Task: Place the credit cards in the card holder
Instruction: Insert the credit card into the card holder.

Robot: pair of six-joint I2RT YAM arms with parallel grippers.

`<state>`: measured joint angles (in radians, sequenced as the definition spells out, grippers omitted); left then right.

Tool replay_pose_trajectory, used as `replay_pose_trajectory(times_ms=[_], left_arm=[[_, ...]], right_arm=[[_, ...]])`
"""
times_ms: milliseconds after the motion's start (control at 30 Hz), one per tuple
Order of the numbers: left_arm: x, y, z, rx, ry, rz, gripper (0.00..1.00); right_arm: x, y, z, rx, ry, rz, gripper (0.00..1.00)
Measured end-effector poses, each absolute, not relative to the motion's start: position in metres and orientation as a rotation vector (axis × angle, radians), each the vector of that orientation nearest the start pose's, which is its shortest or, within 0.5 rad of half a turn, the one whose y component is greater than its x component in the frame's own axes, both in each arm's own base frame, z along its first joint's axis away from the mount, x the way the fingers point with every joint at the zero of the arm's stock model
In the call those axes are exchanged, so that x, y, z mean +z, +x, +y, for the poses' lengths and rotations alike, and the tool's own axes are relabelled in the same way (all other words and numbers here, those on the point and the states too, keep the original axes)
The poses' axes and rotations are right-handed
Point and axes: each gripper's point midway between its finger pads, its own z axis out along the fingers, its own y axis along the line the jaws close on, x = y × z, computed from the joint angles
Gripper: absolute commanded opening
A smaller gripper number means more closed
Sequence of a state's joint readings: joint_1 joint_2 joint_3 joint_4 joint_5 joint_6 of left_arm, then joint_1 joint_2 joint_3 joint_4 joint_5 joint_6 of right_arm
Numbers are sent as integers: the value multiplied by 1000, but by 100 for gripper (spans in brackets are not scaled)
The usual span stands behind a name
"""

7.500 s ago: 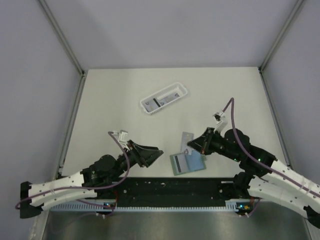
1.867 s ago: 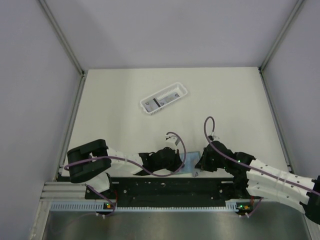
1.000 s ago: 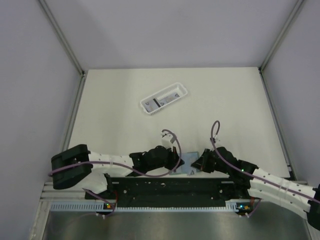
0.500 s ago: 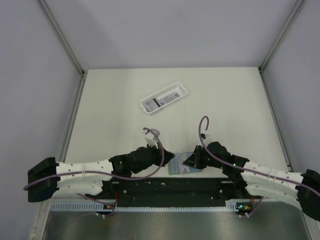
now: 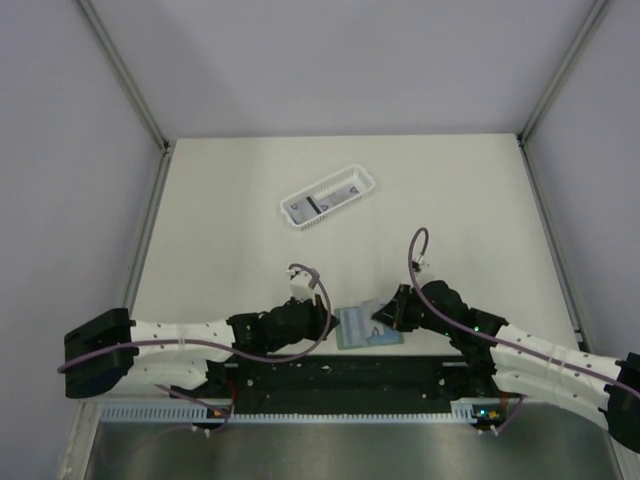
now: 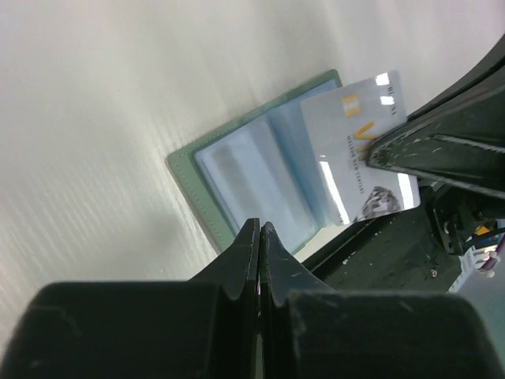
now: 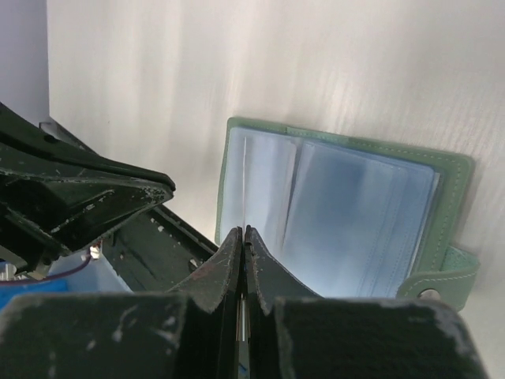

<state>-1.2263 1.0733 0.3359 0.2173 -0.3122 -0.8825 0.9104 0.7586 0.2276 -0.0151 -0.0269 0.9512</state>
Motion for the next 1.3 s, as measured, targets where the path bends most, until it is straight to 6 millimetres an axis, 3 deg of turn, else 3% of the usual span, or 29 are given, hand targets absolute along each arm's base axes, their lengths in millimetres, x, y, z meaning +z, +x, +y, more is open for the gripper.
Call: replay_pose_trajectory(times_ms=[433,1300], left_arm=[[39,124,-287,-879,128,2313,0],[21,121,-297,-894,112,2356,0]], right_arm=[[53,136,223,1002,47,2427,0],[39,136,225,1027,101,2473,0]])
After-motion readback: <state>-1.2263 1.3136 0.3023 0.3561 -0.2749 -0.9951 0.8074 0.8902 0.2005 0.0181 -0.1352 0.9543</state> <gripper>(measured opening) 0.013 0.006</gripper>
